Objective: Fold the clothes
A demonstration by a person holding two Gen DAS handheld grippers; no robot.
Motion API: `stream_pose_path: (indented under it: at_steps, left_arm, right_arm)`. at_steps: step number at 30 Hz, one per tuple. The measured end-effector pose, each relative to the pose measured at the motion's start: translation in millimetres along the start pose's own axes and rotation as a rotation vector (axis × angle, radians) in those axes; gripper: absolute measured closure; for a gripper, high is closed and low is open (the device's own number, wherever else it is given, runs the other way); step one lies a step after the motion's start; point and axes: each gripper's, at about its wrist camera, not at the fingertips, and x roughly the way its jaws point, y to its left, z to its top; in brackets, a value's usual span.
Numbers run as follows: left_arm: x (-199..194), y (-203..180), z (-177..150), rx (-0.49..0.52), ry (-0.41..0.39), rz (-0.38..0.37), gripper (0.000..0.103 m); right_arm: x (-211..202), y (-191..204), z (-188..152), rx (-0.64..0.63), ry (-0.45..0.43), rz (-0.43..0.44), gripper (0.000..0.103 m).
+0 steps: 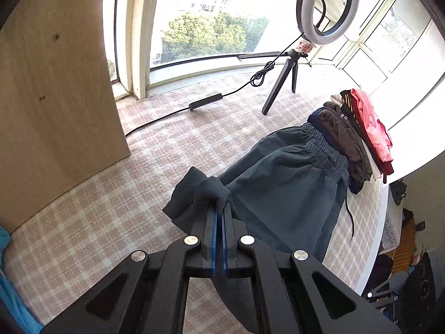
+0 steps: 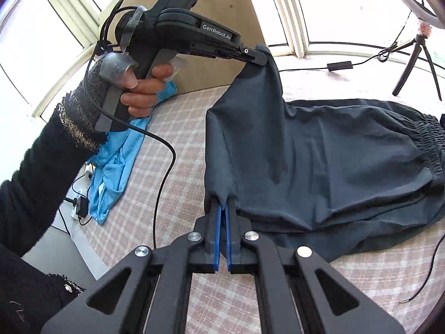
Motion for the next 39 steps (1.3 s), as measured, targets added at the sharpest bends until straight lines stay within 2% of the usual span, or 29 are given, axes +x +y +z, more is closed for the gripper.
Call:
stream_pose_path:
  at_steps: [2,6,9,13,17,19,22,24,25,26,27,30,34,36,38,39]
  left_arm:
    - [11.6,-32.7,30.3,0.020,-0.013,-0.011,0.101]
    - [64.0,-106.1,86.8,0.062,-0.015,-0.025,0.101]
    - [112.0,-153.6,118.9,0.087,0.015,-0.011,0.101]
    - [182.5,-192.5,139.3,0.097,0.082,0.008,0.101]
    - [235.9,-212.3,140.2,0.121,0.171,0.033,0.101]
    - [248.2,-218.3,137.8,0.136,0.206,0.035,0.096]
    - [245.5,-220.8,141.8,0.135,0.221,0.033,0.081]
    - [234.0,-222.3,144.9,0.148,0.210,0.025,0.079]
    - [225.3,-223.7,145.7,0.164,0.197,0.028,0.077]
    - [215.1,-224.9,145.8,0.181,0.180,0.033,0.077]
    - [202.8,-225.4,144.4,0.200,0.158,0.038,0.073]
    - [161.8,-215.4,128.0,0.229,0.090,0.054,0.072]
    - [119.5,-177.3,72.3,0.173,0.054,0.081,0.067]
    - [107.1,-150.8,34.3,0.109,0.070,0.104,0.067]
    - [102.1,-127.0,-5.7,0.041,0.101,0.143,0.067]
    - [101.4,-115.8,-24.0,-0.004,0.121,0.135,0.067]
  right_arm:
    - [-32.1,-36.2,12.6,0.053,-0.059,-0.011,0.100]
    - [-96.9,-121.6,21.7,0.148,-0.147,-0.097,0.100]
    - [-132.2,-192.0,22.7,0.228,-0.165,-0.200,0.100]
    - [-136.3,-254.3,21.0,0.244,-0.102,-0.328,0.100]
    - [-121.7,-271.4,17.4,0.214,-0.055,-0.371,0.100]
    - [-116.9,-271.9,15.7,0.193,-0.024,-0.392,0.100]
    - [-120.9,-264.7,11.0,0.162,0.029,-0.434,0.096]
    - [-138.1,-252.5,3.5,0.144,0.031,-0.470,0.085]
    - [-149.2,-244.8,0.4,0.133,0.014,-0.480,0.071]
    - [-161.0,-237.3,-0.6,0.134,-0.014,-0.474,0.063]
    - [-172.5,-229.9,-1.6,0.134,-0.040,-0.468,0.061]
    - [-181.8,-209.6,8.0,0.107,-0.085,-0.423,0.061]
    - [-130.2,-198.0,30.6,0.014,-0.037,-0.392,0.061]
    - [-91.4,-206.0,39.6,-0.012,0.001,-0.412,0.061]
    - [-59.2,-224.5,37.0,-0.012,0.072,-0.496,0.061]
    - [-50.8,-235.9,33.0,0.012,0.100,-0.489,0.061]
